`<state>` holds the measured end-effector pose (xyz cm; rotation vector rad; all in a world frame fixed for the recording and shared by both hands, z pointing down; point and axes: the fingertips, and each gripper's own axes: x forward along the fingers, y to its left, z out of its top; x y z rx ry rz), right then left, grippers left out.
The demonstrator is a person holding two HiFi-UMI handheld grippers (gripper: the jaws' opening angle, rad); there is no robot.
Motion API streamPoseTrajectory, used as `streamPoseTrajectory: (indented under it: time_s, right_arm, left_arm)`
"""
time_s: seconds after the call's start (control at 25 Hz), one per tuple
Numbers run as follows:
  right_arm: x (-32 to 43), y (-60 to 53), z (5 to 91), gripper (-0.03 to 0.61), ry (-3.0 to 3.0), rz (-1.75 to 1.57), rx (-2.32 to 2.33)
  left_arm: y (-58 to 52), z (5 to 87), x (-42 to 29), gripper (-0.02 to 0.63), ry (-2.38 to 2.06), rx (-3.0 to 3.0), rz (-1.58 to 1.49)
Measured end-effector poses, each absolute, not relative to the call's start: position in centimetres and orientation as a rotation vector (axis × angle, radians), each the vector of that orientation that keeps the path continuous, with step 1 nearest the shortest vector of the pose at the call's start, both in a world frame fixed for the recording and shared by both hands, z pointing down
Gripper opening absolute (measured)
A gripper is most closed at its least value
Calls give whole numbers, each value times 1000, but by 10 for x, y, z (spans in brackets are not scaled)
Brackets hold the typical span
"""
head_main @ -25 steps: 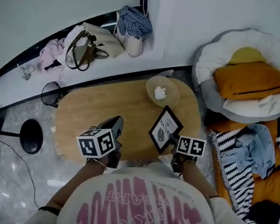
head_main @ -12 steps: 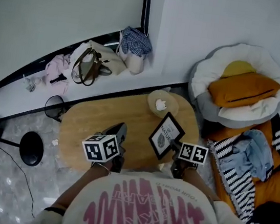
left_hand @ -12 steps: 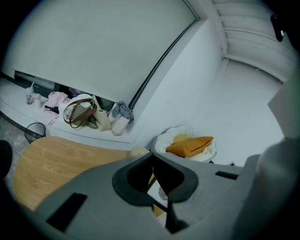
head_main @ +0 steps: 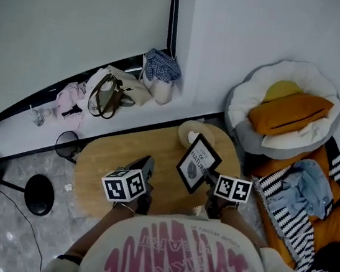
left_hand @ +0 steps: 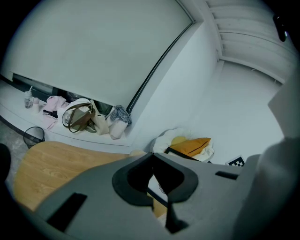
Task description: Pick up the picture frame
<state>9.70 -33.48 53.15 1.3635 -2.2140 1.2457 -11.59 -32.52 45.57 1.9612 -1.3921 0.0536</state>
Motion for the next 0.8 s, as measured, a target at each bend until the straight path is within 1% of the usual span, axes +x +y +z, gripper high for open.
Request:
streamPoseTrajectory:
  time_s: [0.44,0.8]
  right_arm:
    - [93,-334,478,74,-2376,1204,1421]
    - [93,-335,436,74,-2497,1105,1482]
  left_arm:
    - [-309,438,-117,5,-1393,2017,32]
    - [-302,420,-123,5,-1400,2061,-7]
